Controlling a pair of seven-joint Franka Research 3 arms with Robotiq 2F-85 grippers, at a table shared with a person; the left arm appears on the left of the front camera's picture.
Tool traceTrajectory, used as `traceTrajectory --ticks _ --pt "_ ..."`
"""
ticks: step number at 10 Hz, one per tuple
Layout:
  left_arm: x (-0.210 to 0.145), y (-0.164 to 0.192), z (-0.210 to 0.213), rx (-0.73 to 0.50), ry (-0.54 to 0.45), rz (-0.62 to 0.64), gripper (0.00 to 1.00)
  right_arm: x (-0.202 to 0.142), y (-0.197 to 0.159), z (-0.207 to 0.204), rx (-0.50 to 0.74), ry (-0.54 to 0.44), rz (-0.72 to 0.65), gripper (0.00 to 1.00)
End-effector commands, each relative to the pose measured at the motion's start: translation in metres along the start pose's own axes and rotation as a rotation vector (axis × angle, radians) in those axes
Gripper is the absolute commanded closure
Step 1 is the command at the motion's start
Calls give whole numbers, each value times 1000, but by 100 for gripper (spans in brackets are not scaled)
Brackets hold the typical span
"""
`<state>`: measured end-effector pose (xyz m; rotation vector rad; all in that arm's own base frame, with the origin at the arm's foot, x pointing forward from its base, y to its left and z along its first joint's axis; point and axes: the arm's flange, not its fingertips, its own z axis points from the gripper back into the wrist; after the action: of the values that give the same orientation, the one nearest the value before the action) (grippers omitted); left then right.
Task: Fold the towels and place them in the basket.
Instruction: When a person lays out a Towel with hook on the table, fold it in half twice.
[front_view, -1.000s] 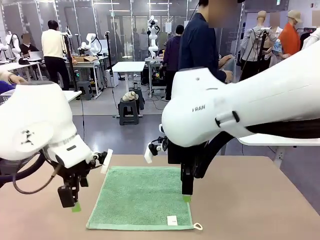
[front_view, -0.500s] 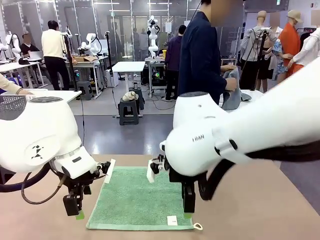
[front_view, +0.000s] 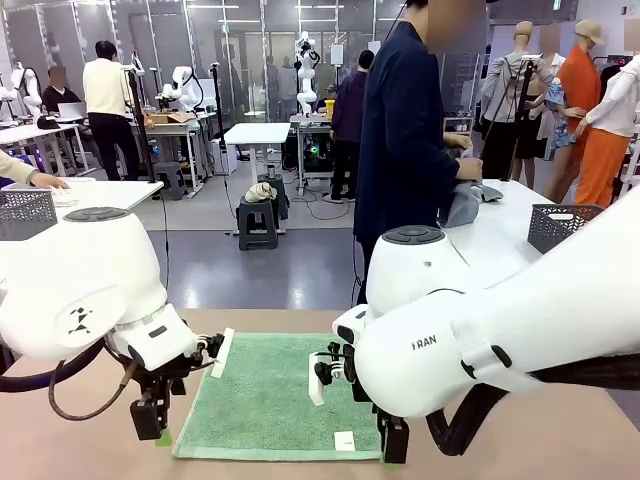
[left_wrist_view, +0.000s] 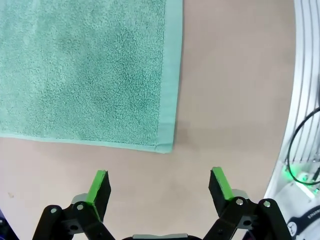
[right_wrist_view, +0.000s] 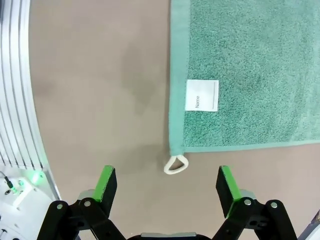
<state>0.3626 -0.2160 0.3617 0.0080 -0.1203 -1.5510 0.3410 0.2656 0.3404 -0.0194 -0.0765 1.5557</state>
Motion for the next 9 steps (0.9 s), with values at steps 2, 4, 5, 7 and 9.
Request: traceTrajectory --ticks 2,4,5,7,9 --pt "1 -5 -30 22 11 -23 0 4 -13 -8 20 -43 -24 0" --pt "4 -9 -44 28 -4 -51 0 3 -18 -13 18 -48 -29 0" --pt "5 -10 -47 28 1 -58 0 4 -19 -18 30 -45 -27 0" --pt "6 -11 -50 26 6 -68 0 5 -20 -27 50 -42 -25 0" --pt "7 -11 -52 23 10 -75 0 7 -21 -39 64 -38 -20 0"
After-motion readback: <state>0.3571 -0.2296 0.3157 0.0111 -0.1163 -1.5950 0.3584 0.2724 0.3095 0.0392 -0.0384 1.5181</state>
